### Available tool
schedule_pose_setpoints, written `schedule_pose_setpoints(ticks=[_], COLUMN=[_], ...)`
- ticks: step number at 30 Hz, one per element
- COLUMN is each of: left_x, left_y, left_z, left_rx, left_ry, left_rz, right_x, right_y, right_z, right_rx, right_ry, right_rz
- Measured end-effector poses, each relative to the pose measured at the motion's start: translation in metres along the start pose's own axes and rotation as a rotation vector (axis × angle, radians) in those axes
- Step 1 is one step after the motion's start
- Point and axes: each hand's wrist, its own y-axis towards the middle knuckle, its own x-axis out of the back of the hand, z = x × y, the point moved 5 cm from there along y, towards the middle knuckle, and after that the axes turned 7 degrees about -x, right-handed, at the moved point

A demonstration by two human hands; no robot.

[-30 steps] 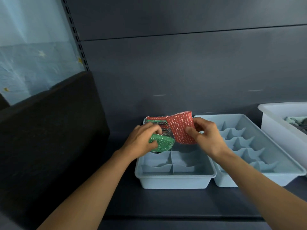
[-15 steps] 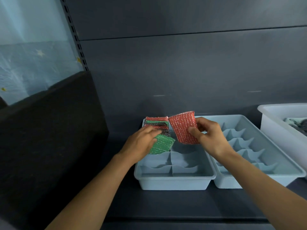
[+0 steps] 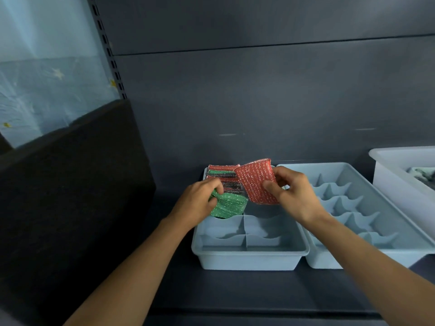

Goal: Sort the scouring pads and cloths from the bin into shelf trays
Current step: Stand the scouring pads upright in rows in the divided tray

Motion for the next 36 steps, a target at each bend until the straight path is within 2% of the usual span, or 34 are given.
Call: schedule_pose_setpoints(ticks=[2, 4, 7, 9, 15, 17, 19, 22, 26, 29, 33, 36], left_x=[-0.003, -0.006, -0.006, -0.005, -0.006, -0.003, -0.002, -0.005, -0.005, -0.003, -0.006, -0.003], left_y=[-0.003, -0.007, -0.009, -0.008, -0.006, -0.006, -0.010, -0.021, -0.026, -0.026, -0.028, -0.024], left_z=[-0.006, -0.005, 0.005, 0.006, 0.011, 0.016, 0.022, 0.033, 0.034, 0.028, 0.025, 0.020], left_rx=[-0.051, -0.014, 0.074, 0.045, 0.037, 0.090, 0.167, 0.274, 0.357, 0.361, 0.328, 0.299], left_ry=[-0.013, -0.015, 0.057, 0.119, 0.088, -0.021, -0.274, -0.563, -0.625, -0.658, -0.596, -0.452], left_rz=[-0.080, -0.080, 0.008, 0.037, 0.137, 0.152, 0.119, 0.034, 0.056, 0.068, 0.081, 0.024], right_x=[0.001, 0.001, -0.002, -0.004, -0.009, -0.017, -0.029, -0.052, -0.077, -0.096, -0.112, -0.106], right_y=[0.000, 0.000, 0.002, 0.002, 0.001, 0.000, -0.004, -0.008, -0.010, -0.010, -0.008, -0.010], right_z=[-0.001, -0.002, -0.005, -0.007, -0.005, -0.002, 0.000, -0.001, 0.000, 0.000, -0.003, 0.000], right_rx=[0.004, 0.002, -0.014, -0.023, -0.048, -0.068, -0.071, -0.002, 0.190, 0.324, 0.412, 0.465], right_ry=[0.001, -0.014, -0.040, -0.045, -0.055, 0.007, 0.035, -0.195, -0.644, -0.829, -1.044, -1.036], right_rz=[0.002, 0.004, 0.007, 0.010, 0.023, 0.066, 0.151, 0.239, 0.251, 0.265, 0.265, 0.247])
